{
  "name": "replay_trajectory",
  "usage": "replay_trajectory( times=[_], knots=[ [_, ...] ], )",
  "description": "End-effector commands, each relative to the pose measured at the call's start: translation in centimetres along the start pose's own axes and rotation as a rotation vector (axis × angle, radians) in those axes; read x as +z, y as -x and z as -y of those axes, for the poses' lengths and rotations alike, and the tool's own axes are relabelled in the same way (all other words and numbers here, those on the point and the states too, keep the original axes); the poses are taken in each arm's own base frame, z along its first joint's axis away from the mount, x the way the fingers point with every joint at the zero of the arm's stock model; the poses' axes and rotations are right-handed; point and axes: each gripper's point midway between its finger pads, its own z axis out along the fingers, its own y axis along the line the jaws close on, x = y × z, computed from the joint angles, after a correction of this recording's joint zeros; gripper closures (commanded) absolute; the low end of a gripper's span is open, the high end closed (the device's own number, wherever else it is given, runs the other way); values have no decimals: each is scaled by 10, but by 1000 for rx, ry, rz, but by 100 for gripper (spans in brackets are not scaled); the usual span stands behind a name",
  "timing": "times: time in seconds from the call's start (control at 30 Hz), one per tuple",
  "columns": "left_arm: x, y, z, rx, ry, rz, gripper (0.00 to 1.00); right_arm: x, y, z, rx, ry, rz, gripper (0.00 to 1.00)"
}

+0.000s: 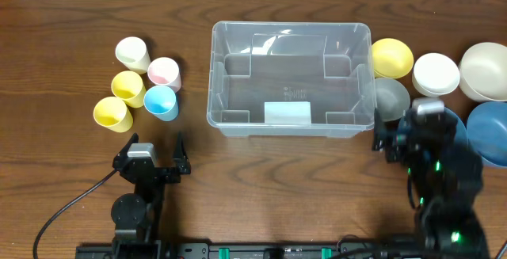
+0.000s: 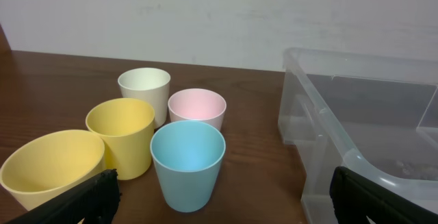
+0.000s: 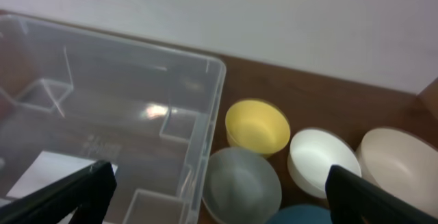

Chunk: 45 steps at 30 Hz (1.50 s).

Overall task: Pack container
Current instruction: 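Move the right gripper to the dark blue bowl on the right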

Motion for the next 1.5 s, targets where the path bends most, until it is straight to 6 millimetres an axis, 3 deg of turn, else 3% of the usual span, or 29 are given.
replay_trajectory(
  times=[0.0,0.1,0.2,0.37,0.53,0.8,0.87,0.97,1.1,1.23,1.47],
  knots=[
    [0,-14,-2,15,3,-46,2,12,6,-9,16,66,-72,1],
    [0,-14,-2,15,3,-46,2,28,-6,-16,24,111,-140,1],
    [0,-14,-2,15,3,-46,2,39,-21,-11,86,85,-204,1],
    [0,-14,-2,15,3,-46,2,45,-46,46,364,-135,-297,1],
    [0,-14,-2,15,3,-46,2,37,-65,91,564,-186,-333,1],
    [0,-14,-2,15,3,-46,2,38,-99,95,655,-158,-449,1],
    [0,-14,-2,15,3,-46,2,38,-111,107,709,-252,-480,1],
    [0,-14,-2,15,3,-46,2,22,-152,130,983,-542,-571,1],
    [0,-14,-2,15,3,-46,2,11,-189,134,1133,-672,-687,1],
    [0,-14,-2,15,3,-46,2,6,-204,138,1230,-733,-715,1],
    [0,-14,-2,15,3,-46,2,0,-210,145,1271,-786,-703,1]
  ],
)
